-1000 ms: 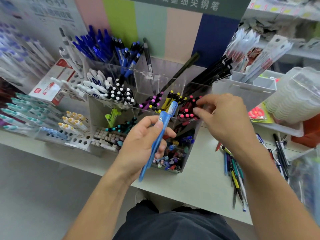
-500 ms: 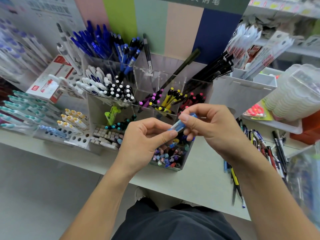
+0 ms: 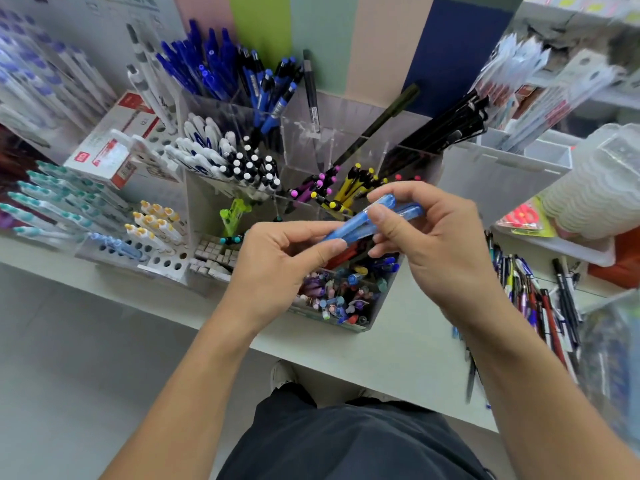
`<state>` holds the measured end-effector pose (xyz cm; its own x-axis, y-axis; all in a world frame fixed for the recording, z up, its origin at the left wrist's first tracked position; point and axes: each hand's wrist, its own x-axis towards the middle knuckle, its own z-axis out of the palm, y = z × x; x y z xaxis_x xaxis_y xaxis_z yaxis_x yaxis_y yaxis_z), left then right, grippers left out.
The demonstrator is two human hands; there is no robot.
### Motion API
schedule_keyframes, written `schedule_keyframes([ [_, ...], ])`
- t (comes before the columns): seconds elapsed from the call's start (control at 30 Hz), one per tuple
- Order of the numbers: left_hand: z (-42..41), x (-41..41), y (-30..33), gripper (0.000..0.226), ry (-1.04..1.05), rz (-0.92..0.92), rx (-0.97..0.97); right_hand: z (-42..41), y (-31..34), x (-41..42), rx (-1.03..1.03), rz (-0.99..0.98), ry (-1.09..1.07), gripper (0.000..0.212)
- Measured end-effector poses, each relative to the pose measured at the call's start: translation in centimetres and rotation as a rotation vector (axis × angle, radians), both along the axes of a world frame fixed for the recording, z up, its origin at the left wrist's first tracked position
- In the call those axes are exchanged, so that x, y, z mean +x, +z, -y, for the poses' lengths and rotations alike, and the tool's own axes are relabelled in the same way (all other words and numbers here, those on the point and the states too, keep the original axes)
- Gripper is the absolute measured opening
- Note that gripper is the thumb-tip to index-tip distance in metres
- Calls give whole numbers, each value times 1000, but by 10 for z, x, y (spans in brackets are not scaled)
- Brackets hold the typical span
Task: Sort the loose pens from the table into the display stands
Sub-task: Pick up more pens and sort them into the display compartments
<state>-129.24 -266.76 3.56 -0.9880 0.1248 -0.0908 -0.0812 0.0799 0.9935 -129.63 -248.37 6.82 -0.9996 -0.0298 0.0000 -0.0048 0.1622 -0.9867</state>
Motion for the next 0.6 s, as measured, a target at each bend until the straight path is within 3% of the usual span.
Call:
schedule_keyframes([
  [0.1, 4, -2, -5, 36, 4, -70, -123, -10, 4, 3, 75, -69, -64, 2],
  [0.23, 25, -1, -25, 29, 211, -19, -263, -36, 21, 22, 534, -344, -171, 4],
  [0.3, 32, 0, -35, 21, 172, 59, -333, -41, 18, 28, 695, -394, -162, 6],
  [0.43, 16, 4, -49, 19, -38, 157, -437, -26, -23, 20, 839, -337, -74, 7],
  [0.6, -4, -2, -61, 24, -137, 169, -519, -10, -58, 4, 934, -174, 51, 7],
])
